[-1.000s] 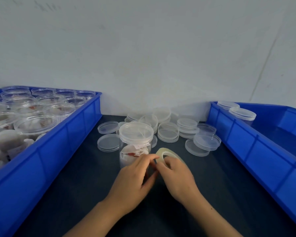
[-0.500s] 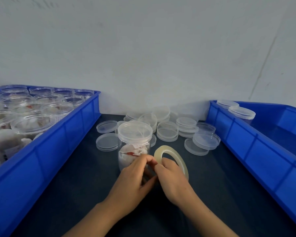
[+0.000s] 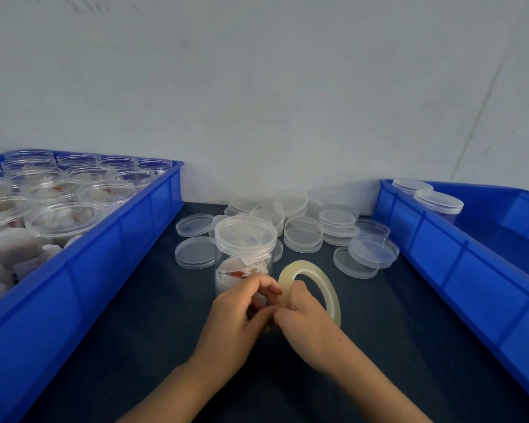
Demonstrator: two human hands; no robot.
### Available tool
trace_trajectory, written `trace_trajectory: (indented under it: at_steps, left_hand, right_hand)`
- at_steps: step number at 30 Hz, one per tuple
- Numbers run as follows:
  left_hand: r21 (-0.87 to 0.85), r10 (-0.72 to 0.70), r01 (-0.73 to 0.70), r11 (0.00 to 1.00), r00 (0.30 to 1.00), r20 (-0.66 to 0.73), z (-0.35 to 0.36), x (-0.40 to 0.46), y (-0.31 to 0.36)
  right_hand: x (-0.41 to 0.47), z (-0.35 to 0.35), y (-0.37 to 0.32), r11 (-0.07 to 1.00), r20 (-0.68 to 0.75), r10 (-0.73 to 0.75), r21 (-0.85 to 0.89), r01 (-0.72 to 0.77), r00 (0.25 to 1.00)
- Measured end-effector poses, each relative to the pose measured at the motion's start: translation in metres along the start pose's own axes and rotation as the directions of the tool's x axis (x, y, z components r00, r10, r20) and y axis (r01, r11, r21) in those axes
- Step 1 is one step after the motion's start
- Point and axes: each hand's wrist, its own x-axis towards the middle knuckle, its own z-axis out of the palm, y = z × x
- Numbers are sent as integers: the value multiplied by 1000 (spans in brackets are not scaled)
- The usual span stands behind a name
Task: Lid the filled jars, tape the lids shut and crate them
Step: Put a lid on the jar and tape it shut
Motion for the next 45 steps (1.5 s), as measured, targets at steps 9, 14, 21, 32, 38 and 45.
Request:
trace_trajectory:
  at_steps: [9, 14, 21, 32, 38, 45]
  left_hand:
    - [16, 66, -65, 998, 997, -38, -1, 3, 4]
    - [5, 36, -36, 999, 998, -46, 2, 1, 4]
    - [31, 83, -81, 996, 994, -69, 2, 1, 7]
    - [-10, 50, -51, 999, 989, -137, 7, 0, 4]
    - [124, 126, -117, 985, 990, -70, 8, 0, 9]
    - [240, 232, -216, 946, 972, -41, 3, 1, 12]
  right_hand:
    - [-4, 8, -2, 998, -63, 18, -63, -22, 998]
    - [-4, 4, -5, 999, -68, 29, -26, -31, 997]
    - [-4, 6, -6, 999, -75, 36, -4, -37, 997]
    - [-5, 5, -9, 999, -38, 51, 16, -50, 998]
    - [-6, 4, -9, 995, -46, 55, 83, -51, 997]
    - [-9, -10, -17, 972, 69, 91, 211, -104, 993]
